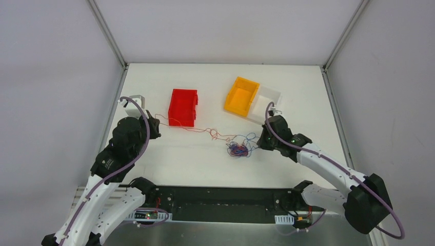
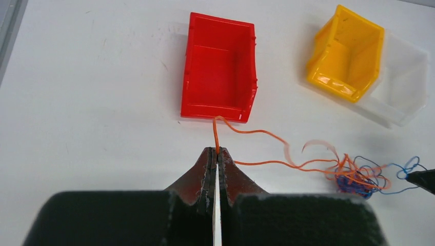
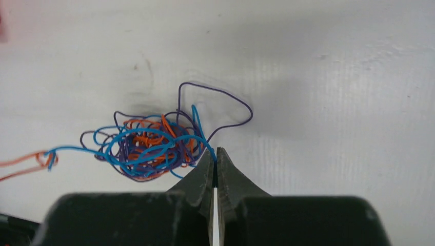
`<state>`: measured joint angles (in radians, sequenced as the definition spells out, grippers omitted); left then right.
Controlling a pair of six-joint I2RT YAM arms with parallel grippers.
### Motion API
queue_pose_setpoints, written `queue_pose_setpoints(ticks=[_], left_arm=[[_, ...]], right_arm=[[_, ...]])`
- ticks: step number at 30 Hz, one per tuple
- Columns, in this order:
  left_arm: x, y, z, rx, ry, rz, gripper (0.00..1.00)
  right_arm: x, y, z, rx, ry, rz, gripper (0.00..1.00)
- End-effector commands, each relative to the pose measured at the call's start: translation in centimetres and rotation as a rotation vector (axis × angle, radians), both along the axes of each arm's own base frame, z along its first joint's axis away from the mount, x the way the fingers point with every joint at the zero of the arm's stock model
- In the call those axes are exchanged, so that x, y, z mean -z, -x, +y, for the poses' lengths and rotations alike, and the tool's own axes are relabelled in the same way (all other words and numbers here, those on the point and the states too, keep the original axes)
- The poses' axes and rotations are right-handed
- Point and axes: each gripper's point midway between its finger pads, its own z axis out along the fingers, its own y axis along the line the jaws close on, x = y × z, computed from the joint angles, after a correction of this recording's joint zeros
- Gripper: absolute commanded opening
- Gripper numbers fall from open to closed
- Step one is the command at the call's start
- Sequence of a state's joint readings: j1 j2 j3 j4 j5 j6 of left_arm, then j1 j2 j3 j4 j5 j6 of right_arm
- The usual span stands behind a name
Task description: Untangle the cables
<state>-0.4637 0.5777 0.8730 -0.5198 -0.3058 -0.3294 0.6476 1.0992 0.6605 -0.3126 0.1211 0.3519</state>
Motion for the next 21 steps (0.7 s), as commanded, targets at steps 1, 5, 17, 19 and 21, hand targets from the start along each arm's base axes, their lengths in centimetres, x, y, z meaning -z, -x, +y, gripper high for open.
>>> queue_pose_setpoints(ticks=[1,5,17,19,21], left_arm=[[-1.1,0.0,1.4,-0.058,-0.03,-0.028,0.0],[-1.8,0.1,0.4,-0.005,-0.009,-0.034,0.0],[-4.9,3.2,10.9,-0.519,-0.15,-0.143,0.0],[-5.2,3.7,11.6,-0.545,-0.171,-0.15,0.0],[-5.3,3.7,11.5,-0.541,-0.167,-0.154,0.0]], right_arm=[[0.6,-0.2,-3.3,0.236,-0.012,0.045,0.0],[0.0,-0.3,-2.3,0.186,-0.062,0.054,0.0],[2.3,-0.8,-10.4,0.656,-0.055,0.108,0.0],[2.3,-0.7,-10.6,0.661,-0.071,0.099,0.0],[2.2,-0.7,-10.6,0.66,-0.076,0.091,0.0]])
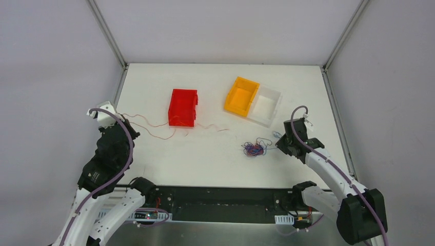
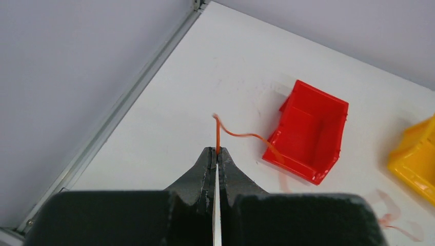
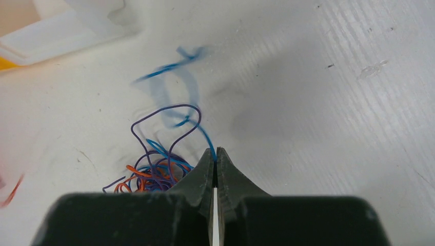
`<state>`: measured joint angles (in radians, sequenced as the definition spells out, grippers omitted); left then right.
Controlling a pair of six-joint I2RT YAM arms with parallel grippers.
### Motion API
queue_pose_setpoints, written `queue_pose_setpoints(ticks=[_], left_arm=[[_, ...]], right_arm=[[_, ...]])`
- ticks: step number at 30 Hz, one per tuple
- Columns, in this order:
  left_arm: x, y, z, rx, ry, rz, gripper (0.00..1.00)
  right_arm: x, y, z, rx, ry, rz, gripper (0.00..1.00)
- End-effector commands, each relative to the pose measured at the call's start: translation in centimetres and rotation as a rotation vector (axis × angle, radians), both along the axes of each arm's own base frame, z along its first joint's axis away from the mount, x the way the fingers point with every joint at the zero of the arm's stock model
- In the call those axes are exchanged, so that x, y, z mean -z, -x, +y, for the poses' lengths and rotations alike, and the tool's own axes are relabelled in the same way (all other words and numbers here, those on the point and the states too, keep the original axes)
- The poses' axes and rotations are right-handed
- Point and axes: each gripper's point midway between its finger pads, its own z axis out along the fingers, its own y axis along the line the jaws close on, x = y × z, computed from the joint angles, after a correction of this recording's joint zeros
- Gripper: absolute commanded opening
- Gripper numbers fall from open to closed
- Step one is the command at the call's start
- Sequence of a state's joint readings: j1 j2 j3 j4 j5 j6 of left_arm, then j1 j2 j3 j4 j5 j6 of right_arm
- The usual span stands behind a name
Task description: Untangle the cables
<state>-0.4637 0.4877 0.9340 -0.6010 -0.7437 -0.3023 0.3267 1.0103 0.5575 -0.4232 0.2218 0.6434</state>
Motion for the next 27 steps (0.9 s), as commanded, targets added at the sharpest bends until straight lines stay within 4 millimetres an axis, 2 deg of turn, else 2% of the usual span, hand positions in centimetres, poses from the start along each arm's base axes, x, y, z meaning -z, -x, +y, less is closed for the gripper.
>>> queue_pose_setpoints(ticks=[1,6,10,13,17,20,27], left_arm=[[-1.7,1.1,2.5,-0.123,-0.048,-0.033,0.0],[-1.4,0.4,0.4,-0.009,-0.008,-0.028,0.0],[-1.4,0.0,-0.8,0.068,0.001,-0.021,0.0],[-2.0,-0.2,-2.6,0.171,0.018,-0.029,0.0],[-2.9,-0.3,-3.7,0.236,0.027,-0.039,0.0],[-3.9,-0.3,-4.6,0.293,0.039,-0.053,0.0],[-7.9,1.0,-13.9,0.819,0.099,-0.066,0.0]], right_arm=[[-0.5,0.0,-0.5,0.052,-0.019,-0.027,0.0],[-1.4,-0.3,0.8,-0.03,-0.057,-0.045,0.0],[-2.6,-0.4,2.9,-0.165,-0.119,-0.073,0.0],[-3.6,0.0,4.5,-0.254,-0.182,-0.084,0.08],[-4.5,0.1,4.7,-0.285,-0.182,-0.094,0.13],[-4.7,0.5,4.5,-0.303,-0.168,-0.096,0.31],[-5.2,0.6,4.2,-0.305,-0.158,-0.13,0.73]])
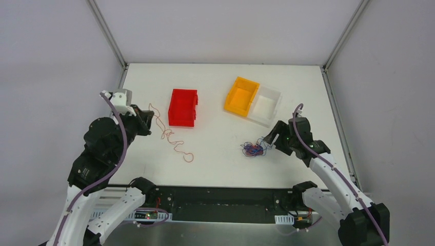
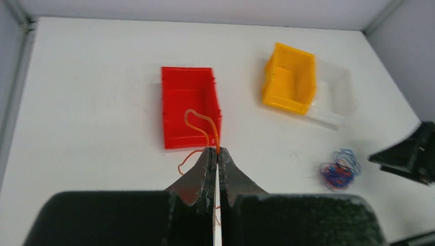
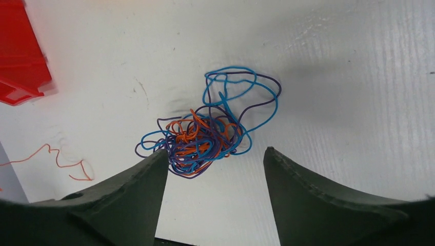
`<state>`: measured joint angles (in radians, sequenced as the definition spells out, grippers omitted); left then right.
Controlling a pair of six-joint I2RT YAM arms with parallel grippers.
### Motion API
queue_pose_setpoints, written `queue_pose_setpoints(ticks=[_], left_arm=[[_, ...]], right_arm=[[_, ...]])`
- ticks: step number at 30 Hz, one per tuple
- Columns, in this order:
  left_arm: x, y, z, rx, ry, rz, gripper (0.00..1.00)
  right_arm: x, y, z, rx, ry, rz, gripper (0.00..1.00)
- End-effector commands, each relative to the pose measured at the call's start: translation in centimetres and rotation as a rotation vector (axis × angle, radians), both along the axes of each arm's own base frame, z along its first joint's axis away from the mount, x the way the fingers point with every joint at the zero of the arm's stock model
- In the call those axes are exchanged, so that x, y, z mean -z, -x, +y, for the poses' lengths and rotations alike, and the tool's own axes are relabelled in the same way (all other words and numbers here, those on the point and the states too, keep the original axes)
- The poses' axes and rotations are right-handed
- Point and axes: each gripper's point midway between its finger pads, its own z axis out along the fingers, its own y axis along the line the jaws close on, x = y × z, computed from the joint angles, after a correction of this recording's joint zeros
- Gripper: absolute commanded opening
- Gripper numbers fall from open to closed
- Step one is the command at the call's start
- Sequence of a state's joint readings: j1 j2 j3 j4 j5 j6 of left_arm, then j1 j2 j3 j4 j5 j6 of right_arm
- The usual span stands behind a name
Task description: Untangle the cables
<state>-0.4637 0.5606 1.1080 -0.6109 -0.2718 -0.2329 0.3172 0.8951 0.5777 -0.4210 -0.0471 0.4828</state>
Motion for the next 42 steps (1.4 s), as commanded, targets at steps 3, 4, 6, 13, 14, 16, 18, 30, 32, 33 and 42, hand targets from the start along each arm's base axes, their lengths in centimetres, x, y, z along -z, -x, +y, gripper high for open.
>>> queue_pose_setpoints(ticks=[3,4,6,13,14,16,18,30,32,33,42], left_arm=[[-4.7,1.2,-7.8,0.438,0.06,-0.036,0.0],[-4.9,1.1,-8.1,0.45,0.061,-0.034,0.0],[-5.4,0.7,-8.3,0.452,0.058,-0.037,0.0],[-7.8,-1.1,-7.4,0.382,0.0,-0.111,0.0],[-8.0,-1.5,-7.4,0.376,-0.011,-0.124,0.0],[-8.6,-2.2,-7.4,0.363,-0.026,-0.142,0.0],[-8.6,-3.4,-7.1,0.325,-0.047,-0.134,0.0],[-7.8,-11.2,-5.5,0.124,-0.305,-0.067,0.0],[-9.2,-11.6,-5.5,0.118,-0.321,-0.095,0.0],[-10.2,-11.7,-5.5,0.119,-0.317,-0.116,0.0],[-16.7,-11.9,-6.0,0.124,-0.285,-0.246,0.0]], right_arm=[[-2.1,-0.7,0.5,-0.028,-0.024,-0.063,0.88],[-2.2,-0.7,0.6,-0.032,-0.026,-0.064,0.92],[-2.4,-0.7,0.8,-0.044,-0.029,-0.067,0.96],[-2.7,-0.6,0.7,-0.063,-0.024,-0.084,0.99],[-2.7,-0.6,0.8,-0.065,-0.027,-0.085,0.99],[-2.8,-0.6,0.9,-0.07,-0.03,-0.088,0.99],[-2.8,-0.6,0.9,-0.071,-0.031,-0.088,0.99],[-3.4,-0.1,0.8,-0.077,-0.034,-0.103,0.99],[-3.5,0.0,0.7,-0.077,-0.033,-0.106,1.0],[-3.5,0.1,0.6,-0.075,-0.031,-0.109,0.99],[-3.6,0.0,0.7,-0.073,-0.031,-0.108,0.99]])
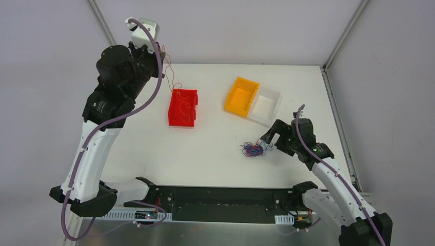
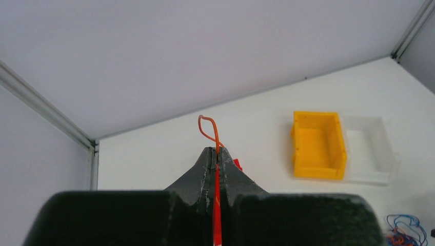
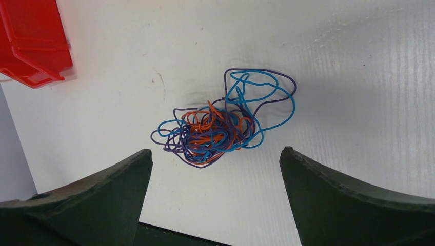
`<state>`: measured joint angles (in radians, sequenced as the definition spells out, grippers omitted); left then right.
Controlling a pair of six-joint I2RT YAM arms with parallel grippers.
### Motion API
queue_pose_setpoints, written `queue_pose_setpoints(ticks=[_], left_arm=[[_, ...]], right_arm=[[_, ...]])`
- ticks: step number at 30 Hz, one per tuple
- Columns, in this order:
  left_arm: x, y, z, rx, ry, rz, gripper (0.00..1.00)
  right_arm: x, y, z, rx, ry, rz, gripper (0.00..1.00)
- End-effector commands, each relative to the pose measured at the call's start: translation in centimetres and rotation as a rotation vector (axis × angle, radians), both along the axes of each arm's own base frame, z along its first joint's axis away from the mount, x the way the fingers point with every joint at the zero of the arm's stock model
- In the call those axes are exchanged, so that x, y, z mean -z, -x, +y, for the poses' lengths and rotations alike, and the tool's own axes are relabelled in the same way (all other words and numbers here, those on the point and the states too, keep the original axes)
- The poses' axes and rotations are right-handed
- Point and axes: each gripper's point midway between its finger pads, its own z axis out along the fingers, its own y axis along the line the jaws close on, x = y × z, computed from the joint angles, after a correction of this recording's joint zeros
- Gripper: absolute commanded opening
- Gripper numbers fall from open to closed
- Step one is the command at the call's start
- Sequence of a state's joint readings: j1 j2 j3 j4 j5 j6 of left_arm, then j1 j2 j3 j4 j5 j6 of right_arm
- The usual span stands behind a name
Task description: Untangle the cables
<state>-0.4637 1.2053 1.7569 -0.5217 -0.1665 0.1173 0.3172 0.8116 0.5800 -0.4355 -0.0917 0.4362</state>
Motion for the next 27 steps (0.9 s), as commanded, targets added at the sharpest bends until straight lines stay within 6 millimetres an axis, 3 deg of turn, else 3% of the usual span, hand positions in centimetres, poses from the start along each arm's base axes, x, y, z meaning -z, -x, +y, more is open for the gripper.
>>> queue_pose_setpoints(ticks=[1,7,11,15,20,23,27], left_arm=[[-4.2,-0.1,0.4,-0.01,0.008,-0.11,0.0],[-5.2,-1.8,0.0,-0.022,-0.022,-0.128,0.0],[-4.4,-4.0,-0.2,-0.04,-0.053,-0.11,0.0],[-1.6,-6.8,0.5,-0.073,-0.058,-0.037,0.0],[3.4,-9.5,1.2,-0.092,-0.053,0.079,0.0],[6.5,-10.3,1.7,-0.114,-0.08,0.144,0.0],[9.3,-10.0,1.6,-0.112,-0.071,0.207,0.0]], right_arm=[[-1.7,-0.6,0.1,-0.007,-0.007,-0.037,0.99],[-1.7,-0.6,0.2,-0.009,-0.009,-0.033,0.99],[-1.8,-0.5,0.3,-0.008,-0.016,-0.033,0.99],[-1.8,-0.4,0.4,-0.009,-0.024,-0.033,0.99],[-2.0,-0.1,0.2,-0.007,-0.02,-0.038,0.99],[-1.8,0.0,0.1,-0.007,-0.017,-0.035,0.99],[-1.7,0.0,0.1,-0.007,-0.014,-0.033,0.99]])
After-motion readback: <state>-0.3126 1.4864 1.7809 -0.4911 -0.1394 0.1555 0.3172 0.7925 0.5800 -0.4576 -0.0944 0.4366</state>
